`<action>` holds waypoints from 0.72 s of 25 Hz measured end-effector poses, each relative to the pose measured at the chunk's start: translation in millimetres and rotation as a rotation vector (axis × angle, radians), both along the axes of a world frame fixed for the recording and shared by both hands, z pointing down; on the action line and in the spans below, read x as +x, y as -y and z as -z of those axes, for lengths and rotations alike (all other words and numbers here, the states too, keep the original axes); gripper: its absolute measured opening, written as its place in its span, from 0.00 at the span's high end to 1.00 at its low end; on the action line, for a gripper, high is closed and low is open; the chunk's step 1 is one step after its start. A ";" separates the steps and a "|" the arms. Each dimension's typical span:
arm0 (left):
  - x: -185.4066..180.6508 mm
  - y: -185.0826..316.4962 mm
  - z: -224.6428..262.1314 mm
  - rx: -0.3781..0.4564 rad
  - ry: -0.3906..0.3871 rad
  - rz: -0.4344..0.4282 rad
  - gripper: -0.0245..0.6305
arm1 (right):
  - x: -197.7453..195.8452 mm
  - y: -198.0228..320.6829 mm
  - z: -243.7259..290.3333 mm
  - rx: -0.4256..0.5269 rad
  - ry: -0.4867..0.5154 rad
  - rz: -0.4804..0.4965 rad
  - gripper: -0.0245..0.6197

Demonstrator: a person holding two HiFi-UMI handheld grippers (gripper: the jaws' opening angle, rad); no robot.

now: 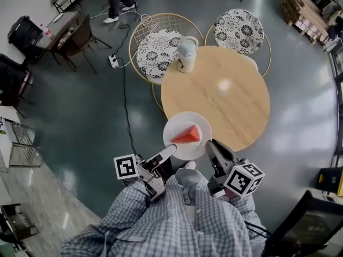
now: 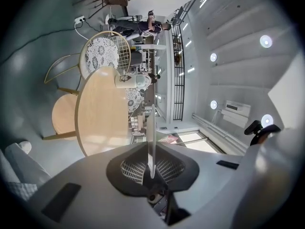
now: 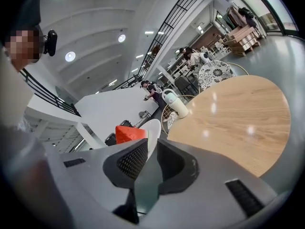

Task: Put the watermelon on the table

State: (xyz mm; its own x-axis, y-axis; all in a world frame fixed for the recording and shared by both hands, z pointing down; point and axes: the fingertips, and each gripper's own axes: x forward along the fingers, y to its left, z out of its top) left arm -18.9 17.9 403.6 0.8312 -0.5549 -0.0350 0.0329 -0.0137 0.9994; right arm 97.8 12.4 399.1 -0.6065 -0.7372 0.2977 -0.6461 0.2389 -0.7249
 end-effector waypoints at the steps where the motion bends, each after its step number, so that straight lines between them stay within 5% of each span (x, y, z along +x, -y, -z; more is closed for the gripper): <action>1: 2.5 3.2 -1.8 -0.004 0.004 -0.001 0.91 | 2.6 3.7 -2.3 -0.011 0.016 -0.001 0.85; 18: 6.7 45.7 -60.1 -0.102 0.062 -0.074 0.91 | 5.7 38.6 -68.3 -0.176 0.047 -0.035 0.86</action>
